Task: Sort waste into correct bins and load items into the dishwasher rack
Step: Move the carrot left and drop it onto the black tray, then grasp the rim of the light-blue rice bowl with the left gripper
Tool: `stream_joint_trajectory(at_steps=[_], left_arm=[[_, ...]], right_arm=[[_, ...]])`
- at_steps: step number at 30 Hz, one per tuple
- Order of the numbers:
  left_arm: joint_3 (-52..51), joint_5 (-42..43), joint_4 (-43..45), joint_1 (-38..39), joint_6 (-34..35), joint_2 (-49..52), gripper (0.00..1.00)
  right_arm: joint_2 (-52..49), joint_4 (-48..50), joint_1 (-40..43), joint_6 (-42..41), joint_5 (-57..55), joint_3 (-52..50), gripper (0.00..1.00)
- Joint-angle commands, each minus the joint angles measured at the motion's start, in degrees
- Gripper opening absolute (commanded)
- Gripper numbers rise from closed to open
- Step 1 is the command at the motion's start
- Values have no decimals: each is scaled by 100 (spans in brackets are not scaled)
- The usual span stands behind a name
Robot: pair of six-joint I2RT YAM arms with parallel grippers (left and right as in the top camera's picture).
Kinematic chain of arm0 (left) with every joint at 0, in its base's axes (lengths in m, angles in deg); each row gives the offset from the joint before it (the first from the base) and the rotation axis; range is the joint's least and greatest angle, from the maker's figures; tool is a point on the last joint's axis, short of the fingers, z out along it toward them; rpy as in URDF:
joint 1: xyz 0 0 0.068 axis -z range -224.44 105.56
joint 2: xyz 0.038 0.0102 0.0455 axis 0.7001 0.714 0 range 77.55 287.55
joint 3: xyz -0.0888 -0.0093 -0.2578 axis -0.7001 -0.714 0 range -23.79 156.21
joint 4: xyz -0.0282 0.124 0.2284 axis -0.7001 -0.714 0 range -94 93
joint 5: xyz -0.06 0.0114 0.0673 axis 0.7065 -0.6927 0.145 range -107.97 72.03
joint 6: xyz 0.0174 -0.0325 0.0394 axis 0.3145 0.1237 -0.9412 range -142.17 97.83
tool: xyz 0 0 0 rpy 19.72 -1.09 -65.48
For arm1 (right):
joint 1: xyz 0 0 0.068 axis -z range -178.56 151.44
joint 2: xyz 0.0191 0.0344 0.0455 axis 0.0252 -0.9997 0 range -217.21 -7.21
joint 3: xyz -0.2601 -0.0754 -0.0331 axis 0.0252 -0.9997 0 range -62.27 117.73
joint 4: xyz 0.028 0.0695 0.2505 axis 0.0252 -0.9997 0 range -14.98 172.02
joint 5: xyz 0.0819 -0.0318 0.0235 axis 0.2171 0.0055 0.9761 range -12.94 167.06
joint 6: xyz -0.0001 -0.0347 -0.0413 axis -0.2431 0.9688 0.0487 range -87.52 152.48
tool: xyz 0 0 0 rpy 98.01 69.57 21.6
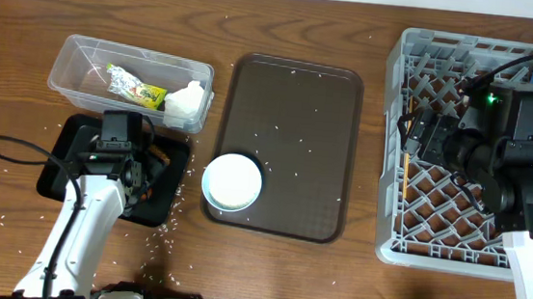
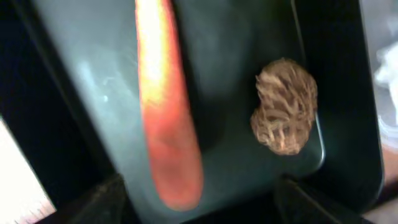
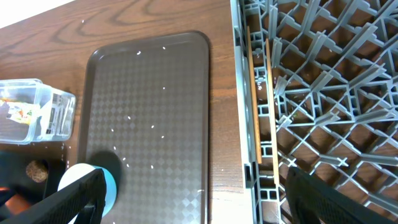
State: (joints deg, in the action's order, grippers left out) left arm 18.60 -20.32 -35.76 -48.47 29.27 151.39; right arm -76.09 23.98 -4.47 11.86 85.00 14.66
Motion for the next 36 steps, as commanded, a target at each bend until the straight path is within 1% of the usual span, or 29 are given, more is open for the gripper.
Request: stream_joint_trajectory(at_steps=[1, 5, 7, 10, 11, 12, 14, 16, 20, 25, 27, 29, 32, 34, 36], left_arm=[[120, 610, -160, -17, -743, -94, 80], [483, 1239, -581, 76, -1847, -190, 79], [656, 1394, -800, 260, -2262, -273, 78], [785, 1392, -1005, 671, -2771, -363, 78], [782, 1377, -1019, 903, -3077, -372, 78], [780, 1318, -1027, 1043, -3239, -354, 78], [772, 1196, -1021, 1322, -3499, -284, 76], [769, 1189, -933, 1547, -3681, -149, 70], [769, 1049, -673, 1797, -3821, 251, 60], [769, 1049, -289, 1928, -4011, 892, 52], [769, 1097, -168, 1928, -4011, 1143, 51], [769, 1200, -61, 1934, -4070, 1351, 45], [769, 1652, 61, 1961, -4113, 1497, 31], [769, 1853, 162, 2033, -4111, 1530, 29], [772, 1834, 225, 2157, -4113, 1534, 29]], right_arm=[[-13, -9, -15, -57, 4, 63, 87], [-13, -9, -15, -57, 4, 63, 89], [-13, 0, -15, -57, 4, 63, 89], [-13, 4, -15, -57, 4, 63, 89], [-13, 0, -15, -57, 4, 63, 89], [-13, -4, -15, -57, 4, 63, 89], [-13, -15, -15, -57, 4, 63, 89], [-13, -15, -15, -57, 4, 63, 89], [-13, -13, -17, -59, 7, 63, 89], [-13, -20, -17, -59, 7, 63, 89], [-13, -39, -15, -59, 7, 63, 89], [-13, -70, -17, -59, 7, 63, 89], [-13, -72, -17, -59, 4, 63, 88], [-13, -70, -15, -57, 4, 63, 89], [-13, -70, -15, -59, 4, 63, 88]])
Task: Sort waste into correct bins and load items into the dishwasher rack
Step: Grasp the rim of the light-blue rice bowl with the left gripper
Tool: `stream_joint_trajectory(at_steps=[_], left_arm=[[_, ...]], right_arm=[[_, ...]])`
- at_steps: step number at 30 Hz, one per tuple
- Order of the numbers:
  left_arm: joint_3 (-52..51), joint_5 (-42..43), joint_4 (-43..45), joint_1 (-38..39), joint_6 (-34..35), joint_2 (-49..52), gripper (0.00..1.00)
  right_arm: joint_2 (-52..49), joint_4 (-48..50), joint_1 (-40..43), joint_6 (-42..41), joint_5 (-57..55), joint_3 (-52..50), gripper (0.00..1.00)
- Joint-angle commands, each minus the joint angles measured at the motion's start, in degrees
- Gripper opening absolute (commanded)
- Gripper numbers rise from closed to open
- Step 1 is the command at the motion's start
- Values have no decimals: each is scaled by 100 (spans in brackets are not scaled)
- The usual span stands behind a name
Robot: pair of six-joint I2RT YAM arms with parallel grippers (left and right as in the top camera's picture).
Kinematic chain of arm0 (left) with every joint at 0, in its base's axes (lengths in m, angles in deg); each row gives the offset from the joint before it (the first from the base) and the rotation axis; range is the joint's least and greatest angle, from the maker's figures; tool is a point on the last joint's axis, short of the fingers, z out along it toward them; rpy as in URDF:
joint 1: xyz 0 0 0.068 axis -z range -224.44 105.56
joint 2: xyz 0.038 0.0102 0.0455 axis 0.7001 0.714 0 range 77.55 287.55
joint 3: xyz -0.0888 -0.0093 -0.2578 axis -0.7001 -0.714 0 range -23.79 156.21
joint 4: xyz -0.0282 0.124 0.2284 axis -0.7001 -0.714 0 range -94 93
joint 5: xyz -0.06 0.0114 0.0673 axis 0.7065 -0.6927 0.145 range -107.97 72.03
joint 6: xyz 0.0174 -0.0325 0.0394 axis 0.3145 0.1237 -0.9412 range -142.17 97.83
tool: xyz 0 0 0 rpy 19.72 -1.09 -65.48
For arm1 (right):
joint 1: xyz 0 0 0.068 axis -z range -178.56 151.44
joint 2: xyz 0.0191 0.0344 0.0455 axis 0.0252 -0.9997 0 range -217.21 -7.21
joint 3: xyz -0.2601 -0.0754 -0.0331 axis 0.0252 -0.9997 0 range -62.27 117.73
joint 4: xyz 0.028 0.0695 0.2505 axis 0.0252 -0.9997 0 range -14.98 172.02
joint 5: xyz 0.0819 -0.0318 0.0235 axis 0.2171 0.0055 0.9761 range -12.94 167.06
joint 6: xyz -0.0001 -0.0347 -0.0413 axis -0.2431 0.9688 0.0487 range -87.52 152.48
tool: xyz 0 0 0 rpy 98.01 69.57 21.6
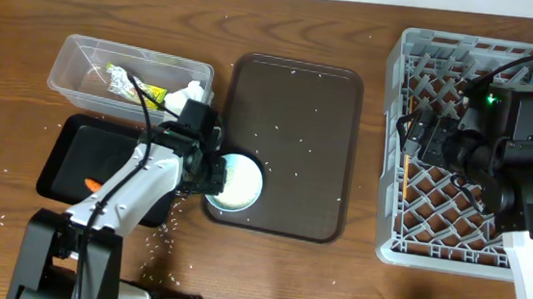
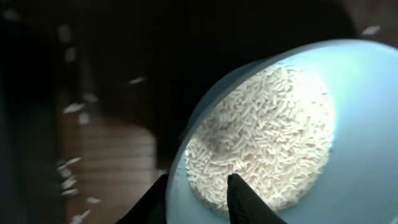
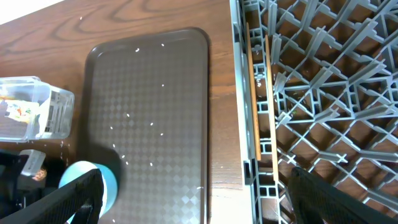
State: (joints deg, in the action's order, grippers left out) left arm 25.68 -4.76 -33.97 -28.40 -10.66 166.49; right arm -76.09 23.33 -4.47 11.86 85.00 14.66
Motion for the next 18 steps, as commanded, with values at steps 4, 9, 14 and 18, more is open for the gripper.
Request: stream_joint_trajectory(at_steps=[4, 9, 14, 18], left_arm=[[61, 76, 153, 378, -120, 37, 29], [61, -785, 173, 494, -136, 107, 29], [61, -997, 269, 494, -162, 323, 24], [61, -981, 439, 494, -162, 629, 19]], right_arm=[[-13, -7, -15, -59, 4, 63, 88], [-13, -7, -17, -59, 4, 63, 88], [-13, -7, -15, -57, 4, 63, 88], [-13, -7, -15, -57, 4, 63, 88]])
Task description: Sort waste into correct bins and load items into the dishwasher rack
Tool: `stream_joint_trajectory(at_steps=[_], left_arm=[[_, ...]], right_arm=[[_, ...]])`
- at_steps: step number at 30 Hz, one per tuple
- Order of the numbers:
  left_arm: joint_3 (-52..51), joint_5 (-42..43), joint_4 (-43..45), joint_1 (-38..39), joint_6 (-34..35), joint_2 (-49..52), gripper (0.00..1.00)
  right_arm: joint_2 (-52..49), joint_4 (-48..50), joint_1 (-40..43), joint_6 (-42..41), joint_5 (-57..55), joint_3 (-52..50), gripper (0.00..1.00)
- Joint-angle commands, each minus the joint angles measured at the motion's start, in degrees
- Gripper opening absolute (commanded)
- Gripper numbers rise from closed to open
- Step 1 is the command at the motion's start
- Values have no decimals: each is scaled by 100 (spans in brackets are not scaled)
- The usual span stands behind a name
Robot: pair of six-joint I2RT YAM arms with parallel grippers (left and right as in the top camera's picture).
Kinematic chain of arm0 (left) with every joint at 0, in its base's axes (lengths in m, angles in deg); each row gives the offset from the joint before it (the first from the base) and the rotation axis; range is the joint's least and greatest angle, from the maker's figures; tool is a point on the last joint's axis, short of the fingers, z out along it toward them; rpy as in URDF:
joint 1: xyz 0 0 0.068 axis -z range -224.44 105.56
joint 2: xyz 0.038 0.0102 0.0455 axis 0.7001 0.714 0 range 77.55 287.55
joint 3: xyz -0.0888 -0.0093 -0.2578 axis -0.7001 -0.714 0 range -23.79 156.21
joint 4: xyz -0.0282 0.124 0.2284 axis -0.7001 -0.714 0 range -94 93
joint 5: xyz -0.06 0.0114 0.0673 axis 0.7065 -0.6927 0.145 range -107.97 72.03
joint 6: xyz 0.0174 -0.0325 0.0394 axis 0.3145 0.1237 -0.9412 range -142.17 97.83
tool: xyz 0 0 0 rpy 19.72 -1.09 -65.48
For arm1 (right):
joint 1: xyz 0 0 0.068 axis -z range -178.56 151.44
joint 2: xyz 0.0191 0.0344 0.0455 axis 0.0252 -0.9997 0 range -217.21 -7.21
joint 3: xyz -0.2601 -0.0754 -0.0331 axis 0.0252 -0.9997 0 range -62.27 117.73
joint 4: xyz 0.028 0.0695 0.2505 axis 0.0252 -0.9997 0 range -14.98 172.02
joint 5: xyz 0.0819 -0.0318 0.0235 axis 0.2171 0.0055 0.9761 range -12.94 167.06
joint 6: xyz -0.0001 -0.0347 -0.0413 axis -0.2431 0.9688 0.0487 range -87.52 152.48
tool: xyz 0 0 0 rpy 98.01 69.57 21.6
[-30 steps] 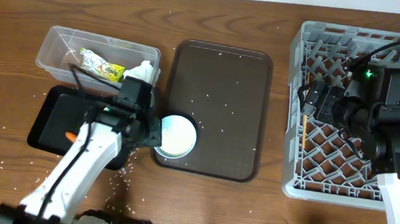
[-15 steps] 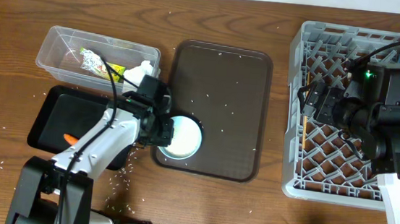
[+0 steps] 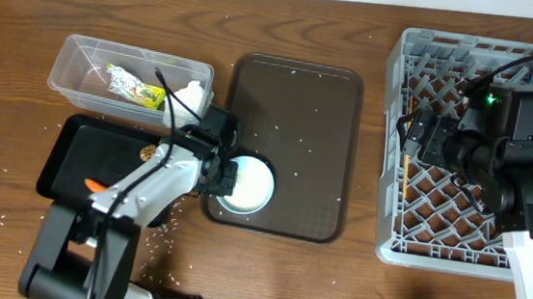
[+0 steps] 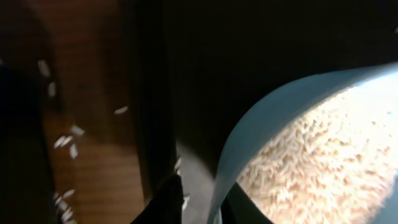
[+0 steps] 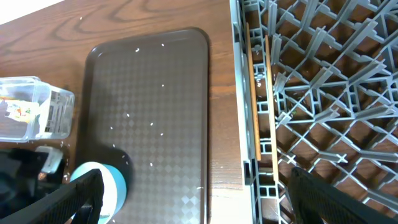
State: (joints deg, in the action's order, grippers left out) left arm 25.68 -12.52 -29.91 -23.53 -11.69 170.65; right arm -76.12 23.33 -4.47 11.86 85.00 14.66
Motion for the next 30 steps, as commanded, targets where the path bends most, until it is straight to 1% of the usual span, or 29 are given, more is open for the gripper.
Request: stream_joint_trajectory(at_steps=[1, 3, 12, 16, 22, 24, 26, 30], left_arm=[[61, -190, 52, 7, -59, 260, 13], [61, -157, 90, 7, -57, 302, 6], [114, -15, 20, 7, -57, 256, 6], [470, -66, -584, 7, -17, -42, 6], [1178, -400, -1650, 7, -11, -682, 6], [1329, -684, -1967, 7, 55, -879, 6], [1403, -855, -2159, -7, 94, -1058, 6], [1403, -841, -2186, -9, 94, -1202, 6]], right_arm=[[-11, -7, -15, -57, 4, 63, 88], [-11, -7, -15, -57, 4, 63, 88], [-11, -4, -15, -57, 4, 63, 88], [-11, -7, -15, -57, 4, 63, 88], [-11, -2, -15, -57, 4, 63, 88], [-11, -4, -15, -57, 4, 63, 88], [-11, -4, -15, -57, 4, 63, 88], [-11, -2, -15, -57, 4, 63, 88]])
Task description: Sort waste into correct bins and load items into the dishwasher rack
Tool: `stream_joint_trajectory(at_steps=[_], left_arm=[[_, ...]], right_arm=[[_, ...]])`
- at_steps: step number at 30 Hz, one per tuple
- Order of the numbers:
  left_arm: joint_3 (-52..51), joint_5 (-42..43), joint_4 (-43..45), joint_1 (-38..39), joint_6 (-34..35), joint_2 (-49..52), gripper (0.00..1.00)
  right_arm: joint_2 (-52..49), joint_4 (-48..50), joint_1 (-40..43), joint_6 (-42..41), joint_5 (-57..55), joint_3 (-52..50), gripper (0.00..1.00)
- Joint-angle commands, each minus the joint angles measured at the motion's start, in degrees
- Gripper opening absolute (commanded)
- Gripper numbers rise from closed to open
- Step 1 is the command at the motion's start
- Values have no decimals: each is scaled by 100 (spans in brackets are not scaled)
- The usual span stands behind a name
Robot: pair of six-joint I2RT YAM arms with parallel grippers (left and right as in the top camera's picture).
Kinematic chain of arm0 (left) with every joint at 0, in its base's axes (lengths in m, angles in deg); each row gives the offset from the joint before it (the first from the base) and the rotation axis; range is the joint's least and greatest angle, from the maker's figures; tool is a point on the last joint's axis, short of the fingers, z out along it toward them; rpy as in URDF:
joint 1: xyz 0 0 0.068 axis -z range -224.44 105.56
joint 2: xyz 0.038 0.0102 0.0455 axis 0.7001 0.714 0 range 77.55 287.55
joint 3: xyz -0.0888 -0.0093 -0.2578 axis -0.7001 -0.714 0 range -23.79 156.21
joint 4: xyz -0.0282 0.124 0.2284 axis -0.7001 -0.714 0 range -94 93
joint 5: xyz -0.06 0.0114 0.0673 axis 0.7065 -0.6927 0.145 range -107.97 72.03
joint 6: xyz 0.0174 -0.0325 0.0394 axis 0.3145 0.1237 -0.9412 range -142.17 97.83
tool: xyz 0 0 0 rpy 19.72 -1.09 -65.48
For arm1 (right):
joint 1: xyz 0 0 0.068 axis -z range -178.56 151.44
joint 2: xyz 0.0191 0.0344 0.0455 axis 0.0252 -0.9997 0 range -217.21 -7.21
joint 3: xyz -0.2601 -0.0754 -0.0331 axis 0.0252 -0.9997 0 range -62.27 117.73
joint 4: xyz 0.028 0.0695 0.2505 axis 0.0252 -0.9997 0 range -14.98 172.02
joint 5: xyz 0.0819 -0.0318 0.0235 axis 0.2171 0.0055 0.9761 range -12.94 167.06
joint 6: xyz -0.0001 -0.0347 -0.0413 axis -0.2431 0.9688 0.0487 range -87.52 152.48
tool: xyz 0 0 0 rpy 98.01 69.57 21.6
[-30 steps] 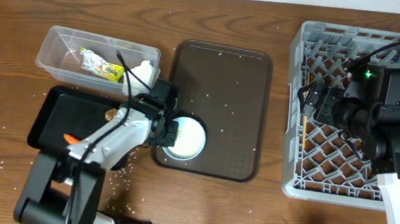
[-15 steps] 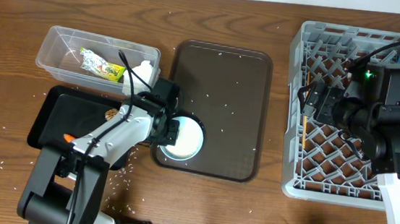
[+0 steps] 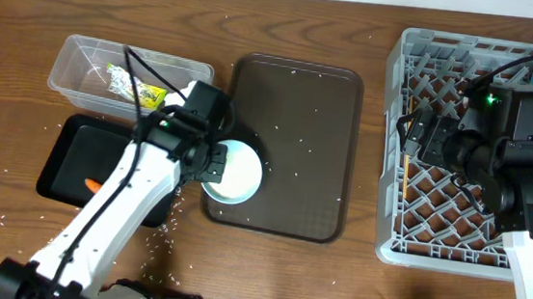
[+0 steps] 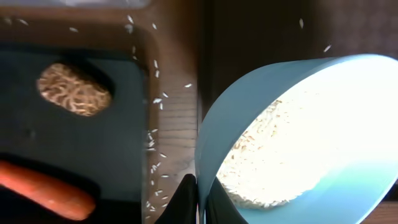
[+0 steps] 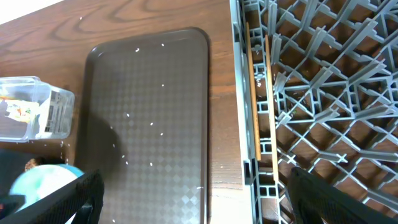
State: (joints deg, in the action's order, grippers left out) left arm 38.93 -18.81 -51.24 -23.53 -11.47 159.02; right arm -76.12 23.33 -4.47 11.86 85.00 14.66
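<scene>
A light blue bowl (image 3: 236, 171) of white rice (image 4: 273, 155) hangs tilted over the left edge of the brown tray (image 3: 298, 123). My left gripper (image 4: 200, 200) is shut on the bowl's left rim, one finger inside and one outside. Below and left of it lies the black bin (image 3: 68, 152), holding a carrot (image 4: 43, 190) and a brown fibrous pit (image 4: 74, 96). My right gripper (image 5: 193, 202) stands open over the left edge of the grey dishwasher rack (image 3: 454, 214), with nothing between its fingers.
A clear plastic bin (image 3: 81, 61) with a wrapper and crumpled tissue stands behind the black bin. Loose rice grains are scattered over the wood table (image 3: 25, 32) and the tray. A blue dish stands in the rack's far right corner.
The bowl sat flat on the tray with my left gripper's fingers at its rim. Now it is raised, tilted and a little further left, near the black bin. The right arm has not moved.
My left gripper was open low over the black bin, above the carrot and pit, while the bowl sat on the tray. Then its fingers straddled the bowl's left rim, then sat closer on it. Now the bowl is held up off the tray.
</scene>
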Motion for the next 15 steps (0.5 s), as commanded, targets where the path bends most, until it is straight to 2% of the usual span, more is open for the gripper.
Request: stream_joint_trajectory(at_steps=[1, 9, 15], left_arm=[[72, -160, -48, -9, 70, -15, 6], [0, 780, 667, 138, 70, 468, 6], [-166, 944, 1198, 323, 68, 1126, 6]], right_arm=[[-11, -2, -15, -59, 4, 63, 88], [-11, -11, -15, -57, 4, 63, 88], [-11, -26, -15, -57, 4, 63, 88]])
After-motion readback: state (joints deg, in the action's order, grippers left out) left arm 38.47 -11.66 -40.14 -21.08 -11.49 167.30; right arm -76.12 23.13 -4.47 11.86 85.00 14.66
